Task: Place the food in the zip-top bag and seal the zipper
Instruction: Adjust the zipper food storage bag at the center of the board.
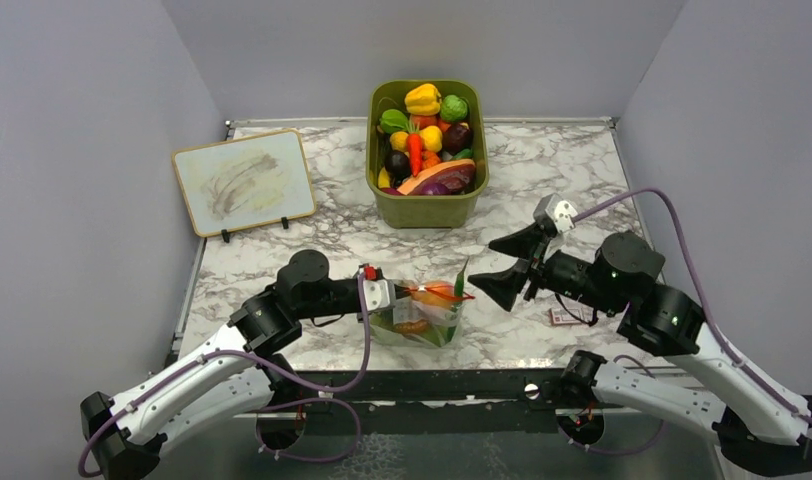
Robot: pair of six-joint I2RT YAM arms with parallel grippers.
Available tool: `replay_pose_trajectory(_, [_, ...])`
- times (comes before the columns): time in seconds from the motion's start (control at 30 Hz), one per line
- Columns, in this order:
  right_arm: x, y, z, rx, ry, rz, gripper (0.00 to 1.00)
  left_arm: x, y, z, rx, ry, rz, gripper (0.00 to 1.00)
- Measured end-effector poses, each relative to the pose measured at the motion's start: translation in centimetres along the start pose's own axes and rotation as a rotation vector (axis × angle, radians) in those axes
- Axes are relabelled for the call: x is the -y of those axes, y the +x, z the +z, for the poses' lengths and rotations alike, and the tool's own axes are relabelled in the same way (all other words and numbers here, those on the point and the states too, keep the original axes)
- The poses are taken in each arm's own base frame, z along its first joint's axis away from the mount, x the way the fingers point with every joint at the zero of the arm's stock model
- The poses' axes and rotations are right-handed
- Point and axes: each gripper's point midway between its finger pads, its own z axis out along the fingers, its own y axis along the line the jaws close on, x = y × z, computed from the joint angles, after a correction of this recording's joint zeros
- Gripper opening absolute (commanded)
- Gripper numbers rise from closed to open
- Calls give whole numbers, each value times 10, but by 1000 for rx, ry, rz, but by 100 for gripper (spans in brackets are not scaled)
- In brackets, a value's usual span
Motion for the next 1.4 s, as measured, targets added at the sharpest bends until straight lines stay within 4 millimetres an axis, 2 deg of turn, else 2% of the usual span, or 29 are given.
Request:
replay_pose_trajectory(0.03, [-5,-1,-3,-46,-26,-34,80,1,0,0,-1,6,4,0])
replay_pose_trajectory(0.13, [-23,-31,0,-93,-121,-131,89,4,1,0,-1,29,21,0])
replay_pose_trajectory(0.2, [-29,-39,3,-125,-167,-181,92,7,0,0,5,46,35,0])
replay_pose_trajectory(0.27, [-33,-37,6,-176,-204,-218,96,9,1,0,6,60,46,0])
replay_pose_trajectory(0.4, [-39,-22,14,-291,-276,-263,94,12,1,0,7,80,59,0])
replay_pose_trajectory(0.5, [-39,0,25,-395,-317,-273,81,13,1,0,9,86,65,0])
replay_pose_trajectory(0.6, [-40,20,32,-476,-364,-272,57,13,1,0,11,89,68,0])
replay_pose_trajectory(0.67, [-42,27,32,-502,-386,-270,53,14,1,0,11,90,68,0])
replay_pose_trajectory(0.83, [-47,33,25,-530,-423,-263,52,14,0,0,12,92,68,0])
replay_pose_trajectory(0.93, [-48,38,21,-563,-437,-250,45,14,0,0,12,92,68,0])
replay_pose_trajectory(1.0, [-49,41,20,-580,-444,-242,33,14,0,0,12,92,68,0])
replay_pose_trajectory(1.1, [-49,44,18,-595,-448,-236,3,14,0,0,12,92,66,0])
replay_pose_trajectory(1.27, [-51,42,17,-594,-439,-209,1,13,1,0,9,84,47,0])
replay_pose_trajectory(1.4, [-52,28,17,-508,-409,-194,1,10,2,0,-3,60,20,0])
